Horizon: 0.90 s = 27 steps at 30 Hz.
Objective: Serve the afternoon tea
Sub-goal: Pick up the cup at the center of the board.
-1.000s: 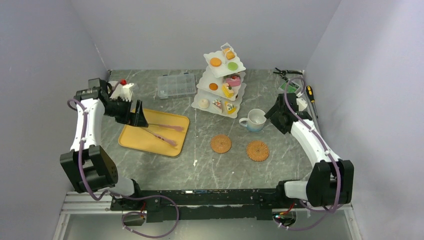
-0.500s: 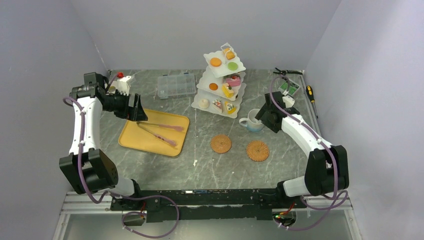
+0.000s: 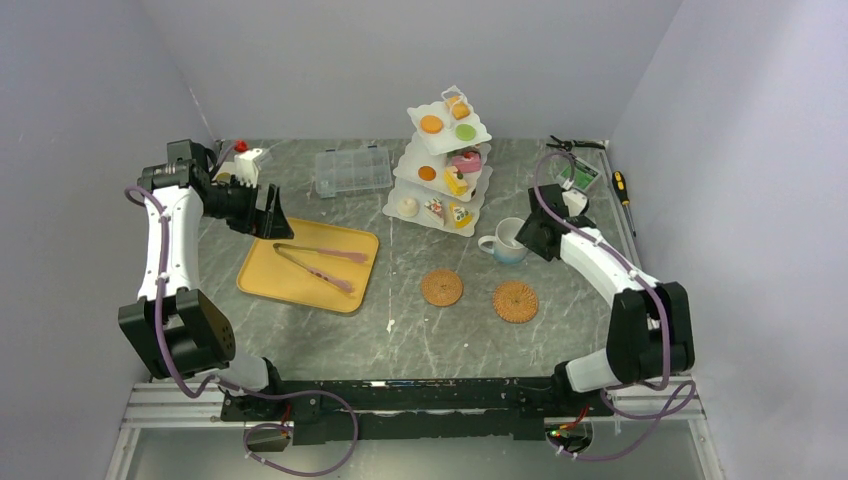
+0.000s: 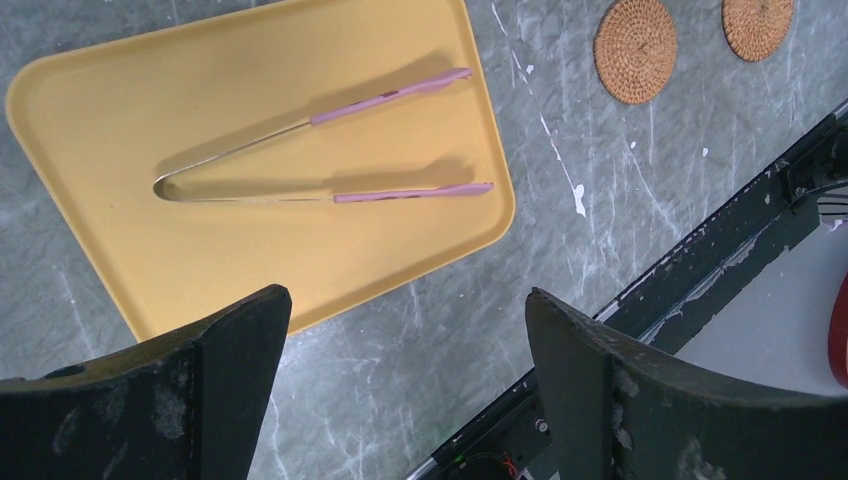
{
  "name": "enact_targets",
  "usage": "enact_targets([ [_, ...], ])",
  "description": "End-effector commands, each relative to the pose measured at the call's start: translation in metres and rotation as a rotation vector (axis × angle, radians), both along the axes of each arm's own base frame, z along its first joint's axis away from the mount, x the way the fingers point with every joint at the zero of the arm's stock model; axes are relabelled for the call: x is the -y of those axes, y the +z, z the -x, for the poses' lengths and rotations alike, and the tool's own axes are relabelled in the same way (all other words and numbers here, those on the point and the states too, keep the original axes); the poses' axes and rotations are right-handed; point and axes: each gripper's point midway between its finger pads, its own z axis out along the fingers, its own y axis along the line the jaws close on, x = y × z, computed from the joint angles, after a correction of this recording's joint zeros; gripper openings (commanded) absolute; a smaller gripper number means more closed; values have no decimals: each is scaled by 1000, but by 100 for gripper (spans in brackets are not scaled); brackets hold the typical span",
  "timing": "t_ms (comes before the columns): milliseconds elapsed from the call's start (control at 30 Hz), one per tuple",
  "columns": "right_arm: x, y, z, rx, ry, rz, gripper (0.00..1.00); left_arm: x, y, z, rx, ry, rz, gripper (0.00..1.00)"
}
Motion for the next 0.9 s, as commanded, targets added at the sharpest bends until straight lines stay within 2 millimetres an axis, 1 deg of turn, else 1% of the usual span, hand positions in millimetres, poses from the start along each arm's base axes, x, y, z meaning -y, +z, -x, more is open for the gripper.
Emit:
enact_targets([
  [0,-3,5,-22,44,10,-1,46,6,16,6,51,-43,17,93],
  [33,-3,3,-23,39,10,0,43,8,16,7,47,-51,24,93],
  [133,-4,0,-23,38,25,8,30,11,18,9,46,-71,40,93],
  [200,-7,7,-26,64,48,13,20,14,19,10,48,-85,49,93],
  [333,-18,33,-32,126,135,25,0,20,19,11,40,-109,52,93],
  [400,-22,43,-32,143,179,34,0,23,19,12,36,-120,54,93],
  [500,-31,54,-30,152,258,36,0,26,17,13,33,-134,49,93],
  [633,-53,73,-25,171,403,47,0,32,17,19,34,-164,50,93],
  [700,-69,82,-22,180,496,39,0,36,16,22,35,-187,53,93],
  [800,-103,93,-14,202,684,22,0,40,13,27,31,-216,47,93],
  [867,-131,95,-4,197,822,-14,0,40,11,29,32,-236,36,93],
])
